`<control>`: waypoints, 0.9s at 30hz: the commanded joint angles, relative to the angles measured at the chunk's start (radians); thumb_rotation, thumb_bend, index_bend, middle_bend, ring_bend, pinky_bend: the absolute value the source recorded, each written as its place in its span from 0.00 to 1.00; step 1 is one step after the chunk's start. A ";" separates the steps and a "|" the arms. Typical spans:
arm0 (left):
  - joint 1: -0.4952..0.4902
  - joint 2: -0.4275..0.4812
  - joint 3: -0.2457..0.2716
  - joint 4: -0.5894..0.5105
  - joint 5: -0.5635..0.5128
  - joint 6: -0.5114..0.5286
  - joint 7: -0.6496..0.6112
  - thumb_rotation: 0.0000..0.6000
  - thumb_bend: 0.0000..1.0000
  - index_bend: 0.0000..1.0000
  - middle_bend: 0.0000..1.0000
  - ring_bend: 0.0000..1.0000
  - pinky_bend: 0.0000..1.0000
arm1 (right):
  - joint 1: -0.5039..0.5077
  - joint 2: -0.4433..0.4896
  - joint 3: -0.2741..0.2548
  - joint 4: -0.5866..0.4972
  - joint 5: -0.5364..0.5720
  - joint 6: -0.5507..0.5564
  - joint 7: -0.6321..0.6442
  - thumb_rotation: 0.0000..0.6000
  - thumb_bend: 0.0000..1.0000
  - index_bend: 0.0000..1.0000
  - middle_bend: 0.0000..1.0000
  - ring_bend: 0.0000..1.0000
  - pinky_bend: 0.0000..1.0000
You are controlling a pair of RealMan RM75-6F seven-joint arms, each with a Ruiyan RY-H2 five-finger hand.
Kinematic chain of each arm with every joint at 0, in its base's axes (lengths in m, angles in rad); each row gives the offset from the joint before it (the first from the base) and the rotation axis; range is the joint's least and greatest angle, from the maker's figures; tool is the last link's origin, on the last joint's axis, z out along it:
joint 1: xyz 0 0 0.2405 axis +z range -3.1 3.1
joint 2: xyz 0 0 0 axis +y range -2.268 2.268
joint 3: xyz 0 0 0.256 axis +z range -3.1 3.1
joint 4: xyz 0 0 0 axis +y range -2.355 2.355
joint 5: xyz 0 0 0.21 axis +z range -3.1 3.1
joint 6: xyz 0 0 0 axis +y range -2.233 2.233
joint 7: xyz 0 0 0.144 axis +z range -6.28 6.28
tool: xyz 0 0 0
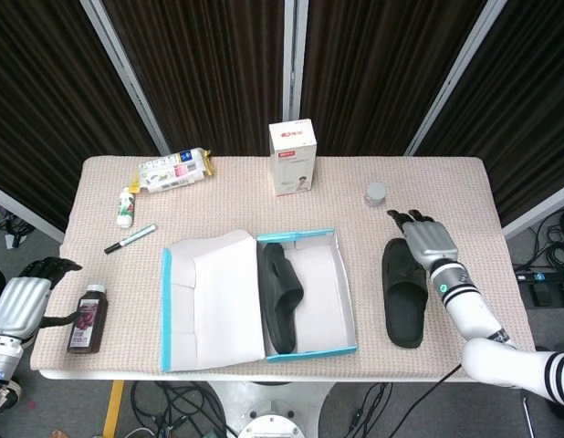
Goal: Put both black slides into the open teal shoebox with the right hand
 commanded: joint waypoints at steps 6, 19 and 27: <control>-0.005 0.001 0.005 -0.005 0.005 -0.008 -0.006 1.00 0.09 0.28 0.24 0.16 0.21 | 0.031 -0.044 -0.066 0.017 0.219 0.065 -0.144 1.00 0.04 0.00 0.14 0.02 0.13; -0.012 0.017 0.020 -0.022 0.009 -0.038 -0.039 1.00 0.09 0.28 0.24 0.16 0.22 | 0.040 -0.167 -0.065 0.156 0.274 -0.022 -0.208 1.00 0.04 0.00 0.14 0.02 0.13; -0.009 0.008 0.019 -0.007 0.004 -0.031 -0.024 1.00 0.09 0.28 0.24 0.16 0.22 | 0.060 -0.218 -0.062 0.214 0.300 -0.054 -0.238 1.00 0.04 0.00 0.13 0.02 0.13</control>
